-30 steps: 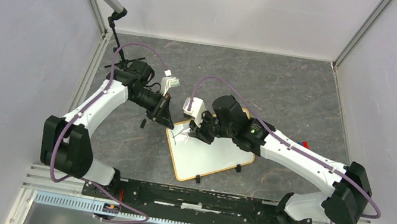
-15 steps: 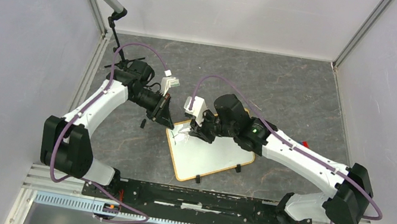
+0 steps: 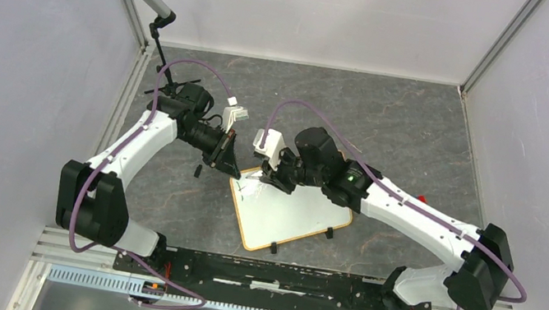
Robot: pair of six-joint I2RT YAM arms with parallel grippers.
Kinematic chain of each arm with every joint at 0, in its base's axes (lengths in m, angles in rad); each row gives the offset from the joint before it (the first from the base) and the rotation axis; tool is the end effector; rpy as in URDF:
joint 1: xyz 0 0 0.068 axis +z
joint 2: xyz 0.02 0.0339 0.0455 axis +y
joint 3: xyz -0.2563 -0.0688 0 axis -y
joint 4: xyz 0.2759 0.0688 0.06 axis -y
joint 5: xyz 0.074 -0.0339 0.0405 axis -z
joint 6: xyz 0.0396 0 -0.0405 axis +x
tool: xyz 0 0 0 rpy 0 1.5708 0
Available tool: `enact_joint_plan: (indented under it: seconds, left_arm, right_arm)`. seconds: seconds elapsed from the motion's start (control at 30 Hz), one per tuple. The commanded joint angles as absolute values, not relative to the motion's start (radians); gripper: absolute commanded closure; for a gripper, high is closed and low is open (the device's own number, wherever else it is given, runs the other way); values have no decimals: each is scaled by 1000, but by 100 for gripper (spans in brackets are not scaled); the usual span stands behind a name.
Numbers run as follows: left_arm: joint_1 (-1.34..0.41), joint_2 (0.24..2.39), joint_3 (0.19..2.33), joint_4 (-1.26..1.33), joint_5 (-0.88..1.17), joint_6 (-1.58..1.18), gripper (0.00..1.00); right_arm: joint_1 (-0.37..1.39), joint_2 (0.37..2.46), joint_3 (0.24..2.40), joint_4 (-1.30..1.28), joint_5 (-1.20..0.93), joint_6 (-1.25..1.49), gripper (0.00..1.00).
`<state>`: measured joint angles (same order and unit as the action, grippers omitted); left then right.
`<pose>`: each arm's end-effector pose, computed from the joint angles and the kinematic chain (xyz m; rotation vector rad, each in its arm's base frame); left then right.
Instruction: Write a sentence on the whiteboard
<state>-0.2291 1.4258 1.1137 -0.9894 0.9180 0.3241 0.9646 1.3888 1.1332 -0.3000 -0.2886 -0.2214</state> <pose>0.2753 -0.0965 0.2450 0.8657 2.4207 -1.2498 0.1906 0.2947 0.2948 -1.3677 1.7134 0.7372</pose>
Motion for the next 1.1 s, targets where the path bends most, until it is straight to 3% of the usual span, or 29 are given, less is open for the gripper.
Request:
enact_joint_plan:
  seconds: [0.0,0.67,1.07]
  left_arm:
    - [-235,1396,1117,-996,911,348,97]
    - [-235,1406,1121,-996,909,345,98]
    - [-236,1406,1122,-996,907,345,98]
  right_arm:
    - [960,1398,1143,-259,-270,-233,100]
    - [972,1339,996,-264,-322,-216,100]
    - [983,1318,1037,-294,-353,-230,100]
